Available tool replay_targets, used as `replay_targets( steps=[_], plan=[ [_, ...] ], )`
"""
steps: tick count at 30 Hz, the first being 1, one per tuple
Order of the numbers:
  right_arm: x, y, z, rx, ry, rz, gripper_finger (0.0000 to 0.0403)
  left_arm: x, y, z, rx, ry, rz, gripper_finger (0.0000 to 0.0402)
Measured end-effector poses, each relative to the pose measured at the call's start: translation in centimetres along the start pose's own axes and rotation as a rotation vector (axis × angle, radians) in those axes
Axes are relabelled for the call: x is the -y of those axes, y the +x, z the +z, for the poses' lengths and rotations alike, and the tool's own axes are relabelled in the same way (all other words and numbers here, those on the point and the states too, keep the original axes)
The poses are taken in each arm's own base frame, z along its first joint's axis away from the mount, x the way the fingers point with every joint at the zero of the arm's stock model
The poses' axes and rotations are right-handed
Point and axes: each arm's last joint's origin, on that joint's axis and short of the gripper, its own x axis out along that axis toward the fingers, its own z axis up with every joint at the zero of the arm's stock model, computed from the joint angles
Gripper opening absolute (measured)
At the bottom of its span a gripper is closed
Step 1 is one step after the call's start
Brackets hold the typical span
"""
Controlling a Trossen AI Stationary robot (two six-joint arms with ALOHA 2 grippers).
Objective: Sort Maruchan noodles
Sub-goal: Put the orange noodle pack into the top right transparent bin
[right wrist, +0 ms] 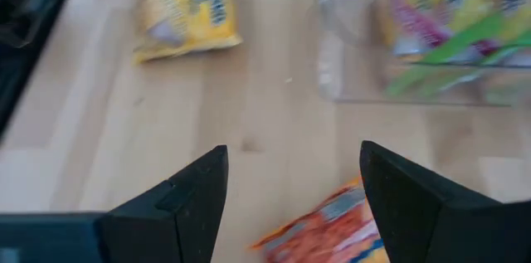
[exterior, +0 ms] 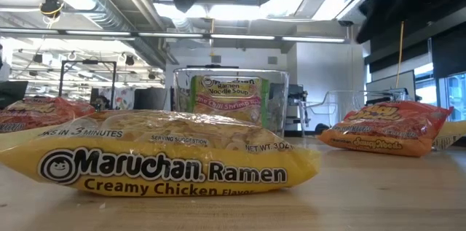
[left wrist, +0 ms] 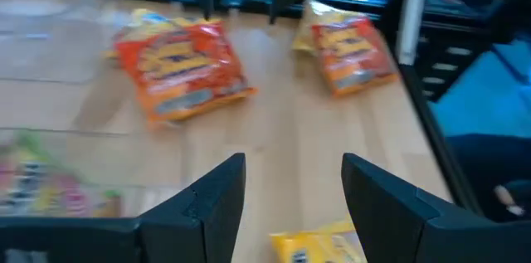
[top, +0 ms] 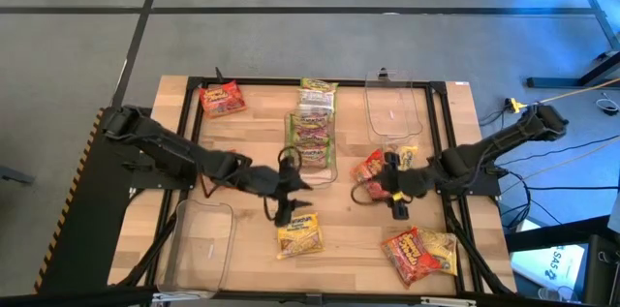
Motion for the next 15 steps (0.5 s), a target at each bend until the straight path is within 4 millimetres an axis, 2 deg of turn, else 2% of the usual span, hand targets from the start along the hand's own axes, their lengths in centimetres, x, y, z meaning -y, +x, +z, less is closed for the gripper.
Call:
replay_targets(
  steps=[4,7,11,15],
  plan=[
    [-2.0,-0.6,-0.8,-0.008,-0.012,0.029,0.0243,1.4,0.1,-0.5,0.055,0.005,-0.048,0.0194],
    [-2.8,-0.9,-1.1,-0.008,-0.006,0.052,0.0243,1.9,0.2,-0.9,0.086,0.008,-0.034,0.0194],
    [-2.6,-1.8,-2.1,-0.047,0.009,0.053,0.0243,2.3,0.9,-1.9,0.100,0.053,-0.008,0.0194],
    [-1.3,-3.8,-3.3,0.036,0.163,0.097,0.0243,2.0,1.8,-2.7,0.119,0.058,0.008,0.0194]
  ],
)
